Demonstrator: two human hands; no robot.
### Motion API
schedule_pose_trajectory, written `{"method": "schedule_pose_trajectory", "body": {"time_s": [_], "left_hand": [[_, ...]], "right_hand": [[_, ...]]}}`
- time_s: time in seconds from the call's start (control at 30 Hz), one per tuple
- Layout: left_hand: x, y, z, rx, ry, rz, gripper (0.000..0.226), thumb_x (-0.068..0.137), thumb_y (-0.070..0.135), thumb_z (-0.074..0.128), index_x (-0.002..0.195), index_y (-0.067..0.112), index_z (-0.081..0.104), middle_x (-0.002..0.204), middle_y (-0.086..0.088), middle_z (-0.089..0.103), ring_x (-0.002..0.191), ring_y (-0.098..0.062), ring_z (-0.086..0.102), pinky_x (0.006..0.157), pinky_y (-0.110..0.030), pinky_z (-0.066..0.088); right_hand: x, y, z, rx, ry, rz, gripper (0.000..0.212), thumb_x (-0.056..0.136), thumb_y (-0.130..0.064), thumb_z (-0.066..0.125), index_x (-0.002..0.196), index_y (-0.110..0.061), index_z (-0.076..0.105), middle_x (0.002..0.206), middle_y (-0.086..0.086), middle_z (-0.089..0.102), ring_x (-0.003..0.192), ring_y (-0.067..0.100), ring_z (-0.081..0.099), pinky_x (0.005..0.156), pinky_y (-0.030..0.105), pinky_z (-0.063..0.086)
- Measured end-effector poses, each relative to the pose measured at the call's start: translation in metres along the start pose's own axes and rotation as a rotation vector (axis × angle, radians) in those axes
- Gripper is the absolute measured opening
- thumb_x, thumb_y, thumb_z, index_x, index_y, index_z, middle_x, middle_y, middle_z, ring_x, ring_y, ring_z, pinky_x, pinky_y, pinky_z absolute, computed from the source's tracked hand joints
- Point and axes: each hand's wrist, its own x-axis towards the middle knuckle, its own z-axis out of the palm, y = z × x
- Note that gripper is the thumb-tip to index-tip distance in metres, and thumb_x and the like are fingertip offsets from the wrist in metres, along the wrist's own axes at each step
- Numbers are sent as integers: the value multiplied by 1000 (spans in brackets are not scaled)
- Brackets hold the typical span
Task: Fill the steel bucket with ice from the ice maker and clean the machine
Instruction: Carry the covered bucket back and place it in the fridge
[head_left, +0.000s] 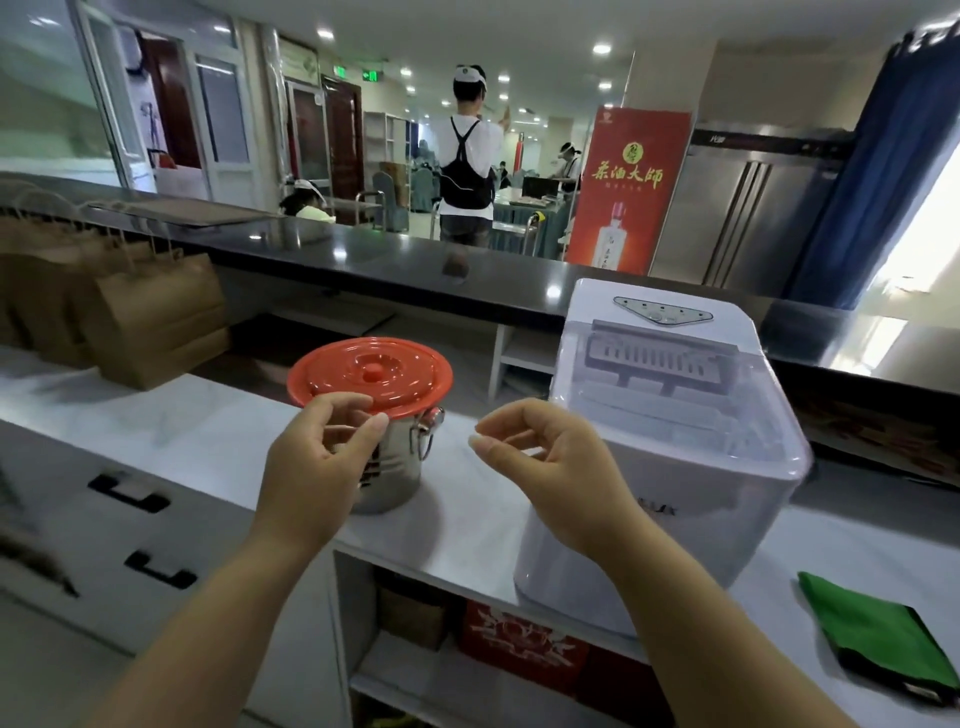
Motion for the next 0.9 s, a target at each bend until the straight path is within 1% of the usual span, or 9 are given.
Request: {"method": "schedule_pose_trajectory", "body": {"time_s": [0.1, 0.17, 0.37, 0.5, 0.53, 0.63, 0.73, 0.8, 0.9], "left_hand": [[27, -18, -18, 17, -5, 16, 14, 89, 29, 61, 103, 27, 58, 95, 12, 63, 90, -4, 59, 68, -17, 44], [47, -32, -30, 26, -20, 18, 15, 89, 30, 60, 104, 27, 57, 95, 13, 62, 90, -4, 58, 69, -17, 44], [109, -75, -61, 64, -43, 55, 15, 89, 29, 62, 103, 25, 58, 95, 10, 62, 89, -4, 57, 66, -14, 40], [147, -107, -68, 105, -51, 63, 18, 88, 32, 62, 105, 26, 57, 107, 3, 56, 87, -3, 55, 68, -16, 42], [157, -118, -69, 115, -68, 56, 19, 88, 34, 62, 106, 27, 57, 110, 2, 54, 90, -6, 56, 72, -19, 46], [180, -144, -67, 152, -145, 15, 23, 86, 46, 61, 107, 40, 54, 119, 4, 49, 110, -20, 53, 92, -45, 49], [196, -156, -60, 136, -248, -37, 29, 86, 47, 60, 114, 39, 55, 127, 2, 45, 117, -23, 48, 99, -51, 44], [203, -159, -54, 104, -304, -67, 34, 87, 45, 60, 120, 34, 56, 129, 1, 44, 117, -21, 48, 100, -47, 42], [212, -166, -44, 20, -397, -92, 34, 88, 45, 60, 120, 35, 56, 123, 2, 51, 111, -18, 54, 92, -37, 46]], "right_hand": [[23, 4, 25, -33, 10, 27, 6, 85, -30, 68, 82, -33, 64, 75, -23, 63, 77, -5, 58, 68, 16, 44], [39, 8, 42, -55, 31, 43, 5, 85, -30, 68, 82, -32, 65, 76, -24, 64, 77, -4, 58, 69, 18, 45], [82, 21, 90, -76, 184, 138, 4, 84, -29, 70, 81, -29, 66, 78, -14, 69, 77, 3, 63, 69, 18, 46], [104, 34, 114, -158, 301, 198, 5, 85, -31, 68, 86, -28, 65, 88, -13, 66, 87, 3, 61, 73, 15, 44], [108, 37, 120, -178, 334, 216, 6, 85, -31, 68, 87, -28, 64, 92, -12, 65, 90, 2, 59, 74, 13, 42], [116, 46, 131, -201, 415, 274, 9, 84, -32, 69, 89, -31, 62, 98, -13, 60, 93, -1, 53, 74, 8, 37], [121, 56, 139, -219, 476, 335, 17, 82, -36, 70, 96, -33, 61, 105, -10, 58, 95, 1, 51, 81, 16, 38], [123, 64, 141, -220, 491, 387, 26, 81, -43, 69, 104, -31, 62, 111, -8, 58, 102, 6, 51, 87, 22, 38], [126, 71, 145, -191, 482, 455, 53, 76, -62, 62, 118, -30, 62, 118, -8, 60, 112, 11, 52, 96, 30, 42]]}}
